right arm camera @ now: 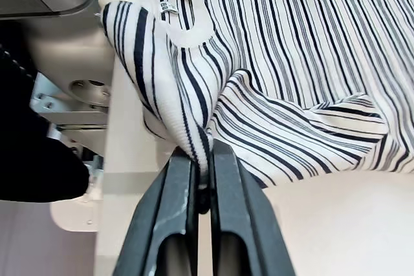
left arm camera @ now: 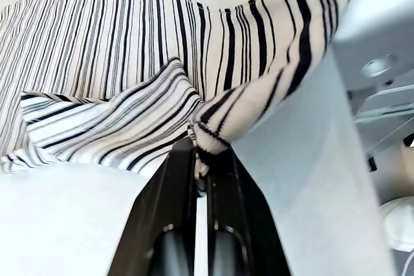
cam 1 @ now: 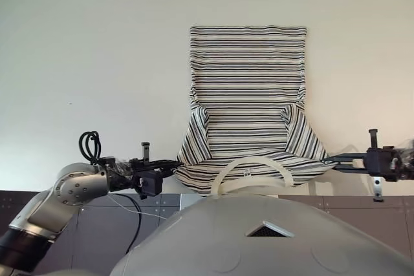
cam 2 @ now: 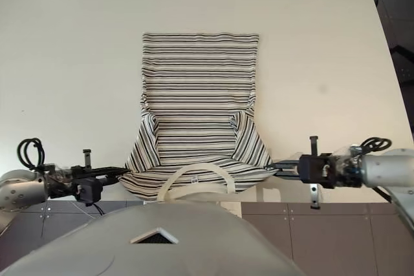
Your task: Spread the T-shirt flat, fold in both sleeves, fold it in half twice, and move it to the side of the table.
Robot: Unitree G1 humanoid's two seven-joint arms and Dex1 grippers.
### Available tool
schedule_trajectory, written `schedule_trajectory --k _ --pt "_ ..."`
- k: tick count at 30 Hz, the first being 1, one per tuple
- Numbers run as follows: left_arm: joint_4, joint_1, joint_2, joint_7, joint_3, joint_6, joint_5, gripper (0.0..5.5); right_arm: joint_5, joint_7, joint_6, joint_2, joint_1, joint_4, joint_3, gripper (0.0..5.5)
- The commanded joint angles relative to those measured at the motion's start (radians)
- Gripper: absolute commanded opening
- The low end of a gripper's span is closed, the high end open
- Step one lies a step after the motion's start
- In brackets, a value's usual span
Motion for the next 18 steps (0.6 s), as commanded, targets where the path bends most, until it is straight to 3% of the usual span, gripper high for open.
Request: schedule_trajectory --k 1,4,7,12,18 --pt "-0.115 0.088 0.072 -0.076 0.119 0.144 -0.227 0.10 0.075 0.120 0.150 -0.013 0.051 -0.101 -0.198 0.11" --pt "-0.188 -0.042 0.048 -0.085 0.148 0.340 -0.434 0.10 0.190 0.102 0.306 -0.026 -0.139 -0.091 -0.183 0.11" --pt "-0.176 -0.318 -0.034 -0.045 0.113 0.523 -0.522 0.10 0.183 0.082 0.459 0.021 -0.476 0.023 -0.013 0.11" --pt "0.144 -0.766 -0.268 0.019 -0.010 0.684 -0.382 0.10 -0.068 0.113 0.531 0.292 -1.029 0.410 0.289 0.11" --pt "0.604 -1.114 -0.489 -0.010 -0.129 0.663 -0.176 0.10 -0.316 0.100 0.413 0.565 -1.422 1.005 0.420 0.11"
